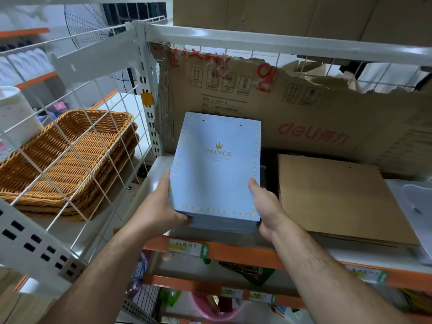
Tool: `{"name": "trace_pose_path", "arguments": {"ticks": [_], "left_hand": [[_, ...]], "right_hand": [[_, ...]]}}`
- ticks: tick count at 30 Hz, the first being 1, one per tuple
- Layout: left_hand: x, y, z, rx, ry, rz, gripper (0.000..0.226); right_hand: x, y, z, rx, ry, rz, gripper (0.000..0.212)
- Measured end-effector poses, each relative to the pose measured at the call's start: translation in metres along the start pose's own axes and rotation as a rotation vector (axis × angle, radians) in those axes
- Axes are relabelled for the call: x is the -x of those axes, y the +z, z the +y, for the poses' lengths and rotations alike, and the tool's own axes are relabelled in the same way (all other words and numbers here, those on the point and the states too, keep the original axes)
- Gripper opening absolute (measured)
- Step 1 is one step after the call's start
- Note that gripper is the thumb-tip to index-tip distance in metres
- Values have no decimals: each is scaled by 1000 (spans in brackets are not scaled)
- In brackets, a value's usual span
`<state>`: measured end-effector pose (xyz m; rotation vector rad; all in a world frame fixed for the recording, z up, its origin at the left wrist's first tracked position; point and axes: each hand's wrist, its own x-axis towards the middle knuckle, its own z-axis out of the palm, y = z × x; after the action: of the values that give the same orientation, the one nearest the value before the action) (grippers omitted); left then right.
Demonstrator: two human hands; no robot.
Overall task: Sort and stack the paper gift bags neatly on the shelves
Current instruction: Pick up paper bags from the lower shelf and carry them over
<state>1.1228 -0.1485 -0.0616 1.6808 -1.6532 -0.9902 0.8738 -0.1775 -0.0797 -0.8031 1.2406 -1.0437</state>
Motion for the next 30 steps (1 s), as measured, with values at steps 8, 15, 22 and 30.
{"name": "trace_pose_path", "arguments": {"ticks": [8, 15, 22, 30], "left_hand": [[-21, -9, -9, 631, -199, -162, 87], [-29, -7, 1, 799, -294, -185, 66], [-45, -14, 13, 798, -328, -181, 68], [-41, -11, 5, 842, -348, -160, 72]], "right_hand": [[9, 0, -23, -78, 53, -148, 55], [6, 1, -27, -94, 63, -203, 51], [-10, 0, -34, -168, 68, -213, 53], [-9, -5, -27, -135, 30, -167, 42]]}}
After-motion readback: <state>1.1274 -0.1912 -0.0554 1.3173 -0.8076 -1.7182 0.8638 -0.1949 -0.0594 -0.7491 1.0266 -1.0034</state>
